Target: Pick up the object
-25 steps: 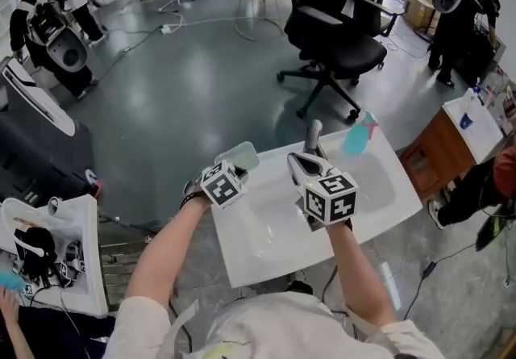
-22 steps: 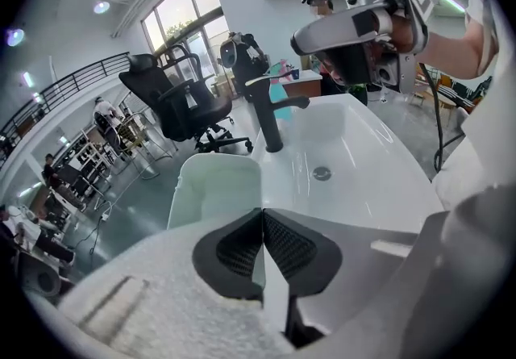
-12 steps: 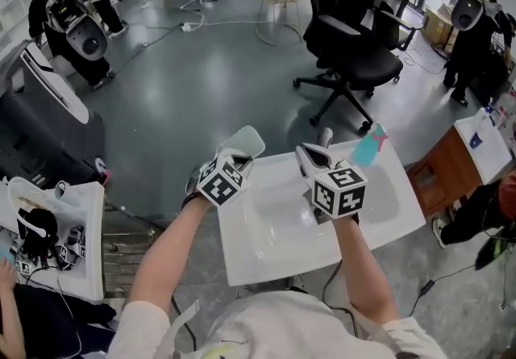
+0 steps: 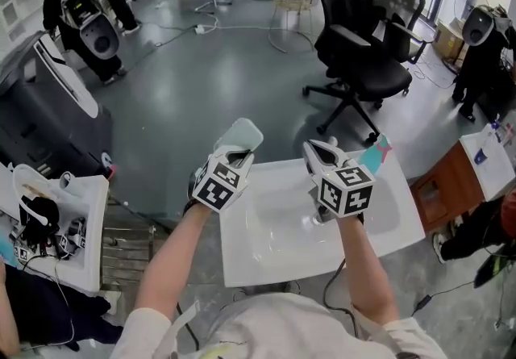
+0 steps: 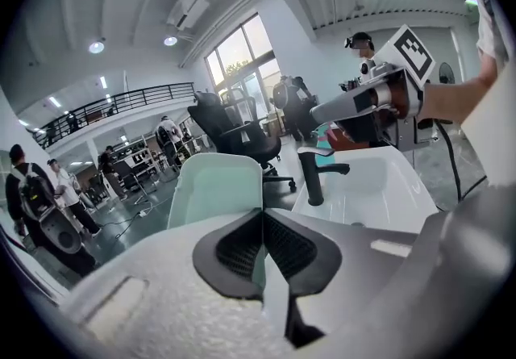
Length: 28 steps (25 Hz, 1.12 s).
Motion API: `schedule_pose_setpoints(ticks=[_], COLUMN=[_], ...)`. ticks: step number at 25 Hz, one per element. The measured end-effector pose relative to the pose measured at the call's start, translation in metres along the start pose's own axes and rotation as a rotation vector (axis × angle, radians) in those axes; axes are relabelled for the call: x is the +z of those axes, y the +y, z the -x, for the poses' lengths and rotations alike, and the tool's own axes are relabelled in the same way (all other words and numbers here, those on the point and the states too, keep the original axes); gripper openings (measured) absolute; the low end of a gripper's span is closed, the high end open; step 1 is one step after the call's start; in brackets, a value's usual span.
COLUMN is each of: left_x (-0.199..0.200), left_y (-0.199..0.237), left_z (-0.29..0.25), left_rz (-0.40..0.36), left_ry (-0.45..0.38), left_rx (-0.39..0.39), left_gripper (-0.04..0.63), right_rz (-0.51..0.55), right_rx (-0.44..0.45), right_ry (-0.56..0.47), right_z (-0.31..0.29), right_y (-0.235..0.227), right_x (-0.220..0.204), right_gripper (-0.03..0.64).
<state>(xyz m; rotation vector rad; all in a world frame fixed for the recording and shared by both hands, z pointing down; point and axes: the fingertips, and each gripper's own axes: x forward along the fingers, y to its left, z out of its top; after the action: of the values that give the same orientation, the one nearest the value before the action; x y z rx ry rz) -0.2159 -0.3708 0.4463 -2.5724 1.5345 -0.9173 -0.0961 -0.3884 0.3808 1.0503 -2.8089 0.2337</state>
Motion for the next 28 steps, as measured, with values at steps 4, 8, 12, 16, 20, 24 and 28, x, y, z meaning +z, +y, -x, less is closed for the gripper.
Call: schedule_pose_setpoints(ticks=[4, 8, 12, 16, 20, 24, 28], left_x=[0.004, 0.012, 0.020, 0.022, 0.020, 0.016, 0.014], left_y=[0.011, 0.019, 0.027, 0.031, 0.035, 0.043, 0.046], left_z=[0.013, 0.032, 0.050, 0.058, 0.066, 0.075, 0.079], left_rz=[0.044, 0.096, 0.133, 0.188, 0.223, 0.263, 0.277], left_ry=[-0.038, -0.074, -0.118, -0.158, -0.179, -0.200, -0.207], left_rx=[0.070, 0.141, 0.207, 0.246, 0.284, 0.321, 0.335], left_gripper=[0.008, 0.008, 0.008, 0.008, 0.008, 0.008, 0.008], right_rz=[0.007, 0.017, 0.023, 0.021, 0.021, 0.036, 0.039], right_rx=[0.016, 0.037, 0.053, 0.060, 0.067, 0.067, 0.064], right_ry=[-0.013, -0.028, -0.036, -0.046, -0.051, -0.052, -0.057], right_z=[-0.002, -0.004, -0.007, -0.009, -0.010, -0.011, -0.010], right_y=[0.002, 0.007, 0.013, 0.014, 0.015, 0.017, 0.017], right_x=[0.007, 0.015, 0.018, 0.020, 0.023, 0.024, 0.026], right_gripper=[0.003, 0.003, 0.003, 0.003, 0.003, 0.003, 0.003])
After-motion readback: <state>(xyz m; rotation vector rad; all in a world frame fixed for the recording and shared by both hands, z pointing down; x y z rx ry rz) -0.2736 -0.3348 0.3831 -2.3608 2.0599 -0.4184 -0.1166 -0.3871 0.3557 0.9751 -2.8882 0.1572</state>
